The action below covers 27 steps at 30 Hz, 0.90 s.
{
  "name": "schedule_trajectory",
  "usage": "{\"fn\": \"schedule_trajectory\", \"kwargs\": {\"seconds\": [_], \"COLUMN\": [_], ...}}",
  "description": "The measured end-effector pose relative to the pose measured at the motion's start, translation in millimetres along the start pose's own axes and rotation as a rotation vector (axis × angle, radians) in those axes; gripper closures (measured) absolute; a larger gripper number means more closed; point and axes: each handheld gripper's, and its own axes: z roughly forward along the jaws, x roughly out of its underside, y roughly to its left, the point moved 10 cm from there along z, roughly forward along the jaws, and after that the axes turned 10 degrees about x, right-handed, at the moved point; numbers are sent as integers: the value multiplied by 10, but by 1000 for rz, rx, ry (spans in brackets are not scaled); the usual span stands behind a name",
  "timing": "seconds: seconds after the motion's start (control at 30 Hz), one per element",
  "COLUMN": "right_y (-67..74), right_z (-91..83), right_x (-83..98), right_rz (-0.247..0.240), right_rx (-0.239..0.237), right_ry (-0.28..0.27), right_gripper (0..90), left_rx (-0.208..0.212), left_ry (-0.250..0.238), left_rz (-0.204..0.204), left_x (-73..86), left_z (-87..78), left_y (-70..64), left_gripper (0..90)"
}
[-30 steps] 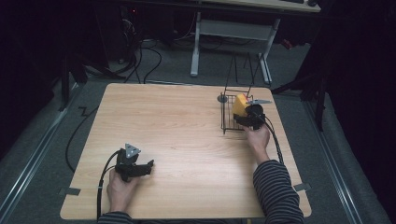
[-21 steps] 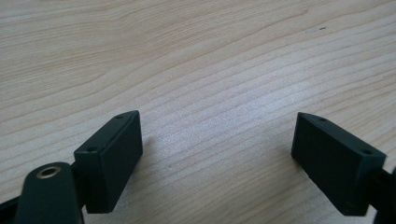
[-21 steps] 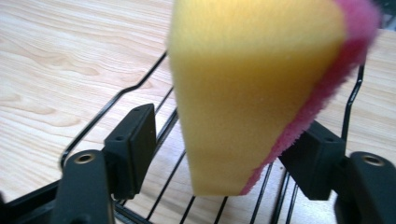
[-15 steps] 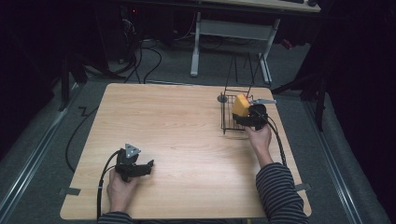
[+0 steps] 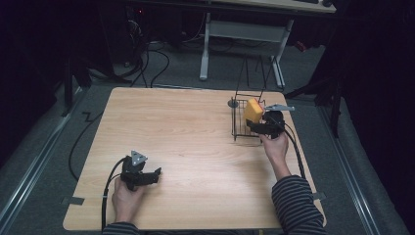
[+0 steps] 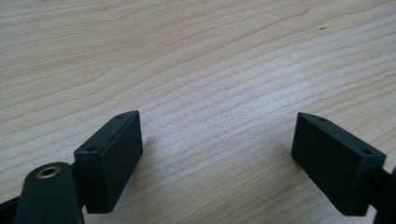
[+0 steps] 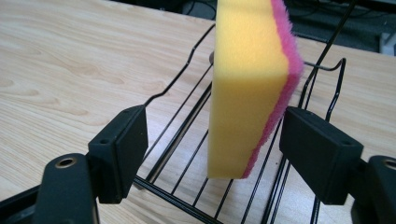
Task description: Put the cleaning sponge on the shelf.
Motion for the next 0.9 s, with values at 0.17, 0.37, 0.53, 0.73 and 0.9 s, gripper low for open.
{"fn": "schedule_trajectory", "kwargs": {"seconds": [0.17,0.37,0.53,0.73,0.9], "right_y": [-37,-32,5,60,76], "right_z": [-88,-243,-335,-492,-582], "right_x": [19,-13,-31,-68,-72], "right_rz": [10,3,-4,-18,-12], "right_rx": [-7,-17,-25,-30,-36], "right_ry": [-11,-31,-44,-68,-69], "right_gripper": [242,240,241,251,257], "left_rx": [0,0,0,0,0], "left_ry": [0,0,0,0,0], "left_rz": [0,0,0,0,0], "left_x": [0,0,0,0,0], "left_z": [0,0,0,0,0], "left_y": [0,0,0,0,-1], "left_gripper": [170,170,170,170,170]}}
